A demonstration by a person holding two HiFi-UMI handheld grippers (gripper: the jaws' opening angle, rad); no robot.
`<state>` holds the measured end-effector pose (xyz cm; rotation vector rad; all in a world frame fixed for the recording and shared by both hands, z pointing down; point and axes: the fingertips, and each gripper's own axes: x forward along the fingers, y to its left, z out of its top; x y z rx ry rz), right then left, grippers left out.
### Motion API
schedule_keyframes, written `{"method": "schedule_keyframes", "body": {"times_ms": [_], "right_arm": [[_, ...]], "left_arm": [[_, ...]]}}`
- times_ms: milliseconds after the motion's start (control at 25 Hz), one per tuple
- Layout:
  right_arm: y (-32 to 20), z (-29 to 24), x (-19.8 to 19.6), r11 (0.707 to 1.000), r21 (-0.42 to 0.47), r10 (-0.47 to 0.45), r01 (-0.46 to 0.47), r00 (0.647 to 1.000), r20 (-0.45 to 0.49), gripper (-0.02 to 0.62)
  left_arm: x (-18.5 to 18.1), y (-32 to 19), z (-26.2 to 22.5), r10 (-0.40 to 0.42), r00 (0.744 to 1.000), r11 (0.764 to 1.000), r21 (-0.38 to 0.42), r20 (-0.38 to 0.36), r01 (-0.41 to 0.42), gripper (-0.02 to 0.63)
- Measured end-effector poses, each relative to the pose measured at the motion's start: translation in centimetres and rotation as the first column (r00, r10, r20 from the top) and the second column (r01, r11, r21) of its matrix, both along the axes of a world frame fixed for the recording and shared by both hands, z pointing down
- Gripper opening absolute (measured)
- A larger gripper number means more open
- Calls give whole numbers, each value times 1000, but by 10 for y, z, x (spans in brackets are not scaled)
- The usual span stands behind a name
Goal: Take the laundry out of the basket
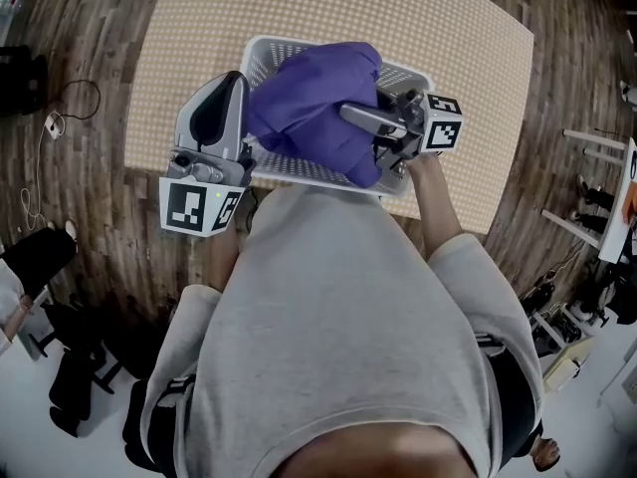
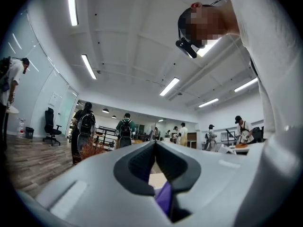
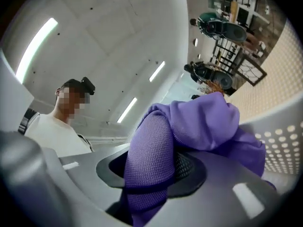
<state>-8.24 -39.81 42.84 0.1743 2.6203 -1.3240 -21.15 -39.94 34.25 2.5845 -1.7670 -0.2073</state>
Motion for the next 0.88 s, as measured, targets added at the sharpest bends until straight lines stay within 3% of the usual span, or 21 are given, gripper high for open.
{"method": "schedule_keyframes", "body": {"times_ms": [200, 360, 560, 880], "right_arm": [[15, -52, 12, 989, 103, 96, -107, 990, 104, 181], [20, -94, 33, 956, 167, 206, -241, 958, 201, 182], [15, -105, 70, 918, 146, 327, -369, 911, 251, 182], [52, -104, 88, 900, 131, 373, -416, 890, 263, 183]], "left_arm": [[15, 11, -11, 9, 1000, 1000, 17, 18, -9, 11], [24, 25, -18, 6, 1000, 999, 35, 31, -7, 11], [45, 37, -29, 10, 999, 998, 56, 54, -13, 11], [65, 82, -37, 10, 996, 998, 59, 88, -15, 11]]}}
